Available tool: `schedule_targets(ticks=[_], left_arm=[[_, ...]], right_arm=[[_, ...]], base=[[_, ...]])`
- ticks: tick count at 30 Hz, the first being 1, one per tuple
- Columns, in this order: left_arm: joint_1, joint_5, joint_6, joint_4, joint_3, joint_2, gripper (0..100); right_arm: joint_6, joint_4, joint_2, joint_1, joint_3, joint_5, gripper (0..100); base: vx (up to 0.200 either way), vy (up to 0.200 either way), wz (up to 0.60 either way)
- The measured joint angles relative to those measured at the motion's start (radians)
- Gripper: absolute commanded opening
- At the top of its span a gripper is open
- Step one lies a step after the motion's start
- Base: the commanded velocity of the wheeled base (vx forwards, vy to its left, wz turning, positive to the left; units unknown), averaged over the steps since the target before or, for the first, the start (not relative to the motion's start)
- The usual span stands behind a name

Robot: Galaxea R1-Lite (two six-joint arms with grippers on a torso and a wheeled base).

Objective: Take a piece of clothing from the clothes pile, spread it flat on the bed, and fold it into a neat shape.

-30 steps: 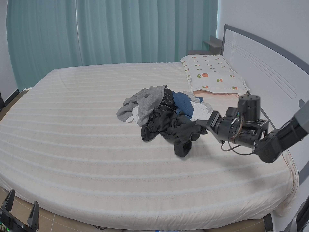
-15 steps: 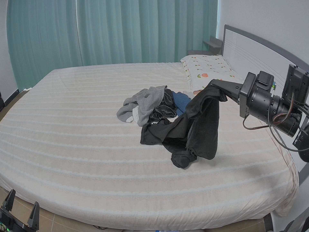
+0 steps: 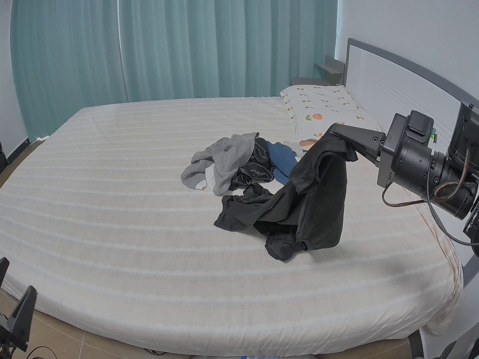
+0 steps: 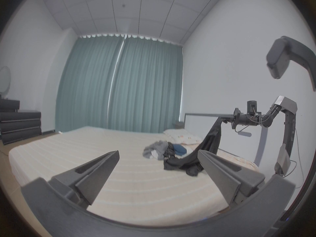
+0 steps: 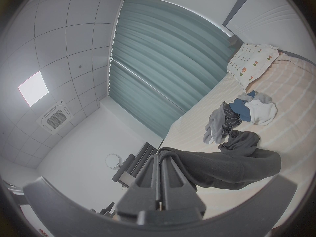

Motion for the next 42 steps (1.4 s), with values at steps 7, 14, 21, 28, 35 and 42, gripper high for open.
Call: schedule_targets(ticks=[7,14,21,28,35,42], left_arm=[[-0.079,-0.030,-0.007,-0.051,-0.007,0.280,100],[-0.228,-0.032,-0.011,-0.224,-0.039,0.598,100],[-0.372,0.029,-0.023,-0.341,-0.119,0.893,100],[-0.547,0.112,-0.128,-0.400,-0.256,1.137,100],[-0.622,0.212,-0.198,-0.497,-0.391,1.376,100],[-0.642,0.305,-0.239,-0.637,-0.543,1.638,100]], right_arm=[[-0.005,0.015,0.010,0.006,0.006,-0.003,0],[-0.007,0.018,0.014,0.011,0.006,-0.004,0],[-0.008,0.021,0.010,0.024,0.010,-0.004,0],[-0.013,0.026,-0.011,0.039,0.002,-0.004,0],[-0.025,0.026,-0.031,0.050,-0.004,-0.003,0],[-0.032,0.022,-0.044,0.054,-0.018,-0.003,0]], base=[[0.000,0.000,0.00],[0.000,0.000,0.00],[0.000,0.000,0.00],[0.000,0.000,0.00],[0.000,0.000,0.00],[0.000,0.000,0.00]])
